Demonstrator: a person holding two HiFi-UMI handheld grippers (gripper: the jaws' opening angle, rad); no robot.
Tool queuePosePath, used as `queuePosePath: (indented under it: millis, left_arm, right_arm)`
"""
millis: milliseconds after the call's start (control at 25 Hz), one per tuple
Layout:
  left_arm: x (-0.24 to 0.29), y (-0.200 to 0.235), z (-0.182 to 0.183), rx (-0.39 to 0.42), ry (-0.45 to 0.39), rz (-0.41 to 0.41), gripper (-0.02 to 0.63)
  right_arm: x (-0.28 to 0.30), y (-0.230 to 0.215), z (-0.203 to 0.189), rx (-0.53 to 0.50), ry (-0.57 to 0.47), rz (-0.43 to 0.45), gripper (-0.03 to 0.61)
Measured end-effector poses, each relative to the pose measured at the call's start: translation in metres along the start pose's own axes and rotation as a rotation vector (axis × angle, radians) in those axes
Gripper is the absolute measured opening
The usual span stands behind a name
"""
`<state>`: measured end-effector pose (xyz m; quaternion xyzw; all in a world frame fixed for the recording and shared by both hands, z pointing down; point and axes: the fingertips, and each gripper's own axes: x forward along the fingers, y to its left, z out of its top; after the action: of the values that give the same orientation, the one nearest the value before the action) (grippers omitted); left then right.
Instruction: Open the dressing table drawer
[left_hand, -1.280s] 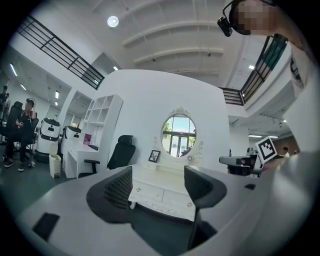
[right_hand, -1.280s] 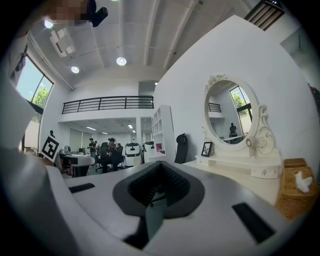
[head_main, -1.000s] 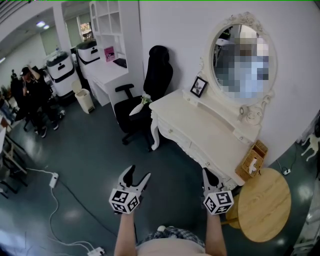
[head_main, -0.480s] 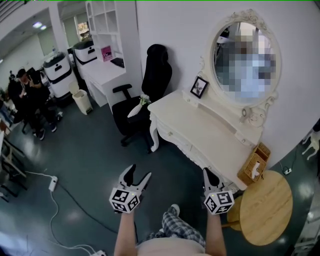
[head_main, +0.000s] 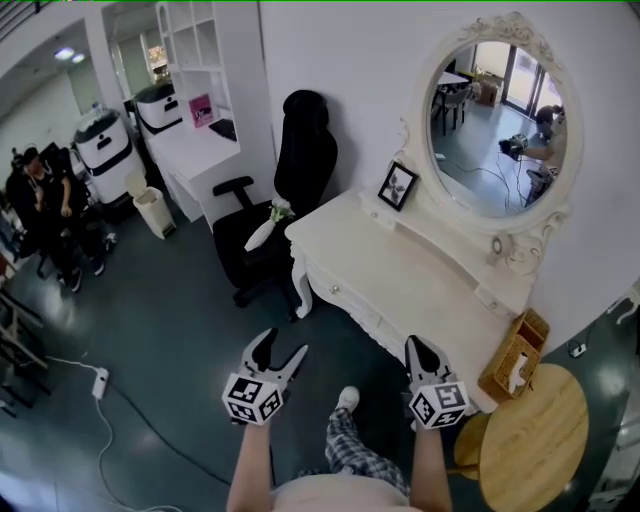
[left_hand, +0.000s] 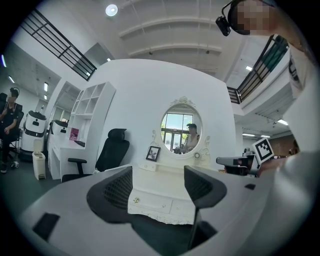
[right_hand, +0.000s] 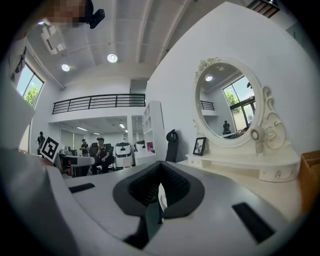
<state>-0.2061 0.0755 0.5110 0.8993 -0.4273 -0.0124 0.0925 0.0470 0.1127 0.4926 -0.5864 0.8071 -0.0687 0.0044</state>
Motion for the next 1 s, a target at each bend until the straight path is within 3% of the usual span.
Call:
queuePosePath:
  millis: [520,1000]
  left_arm:
    - [0.244,0.073,0.027,0.024,0.042,-0.065,0.313]
    - [0.383,0.065,0.037,0.014,0.091,-0.215,0.313]
  right_arm:
    - [0.179,-0.143,0.022,0.036,0.03,-0.073,0.015]
    - [0.226,-0.221,0.041,0.082,0.004,-0.185,0.015]
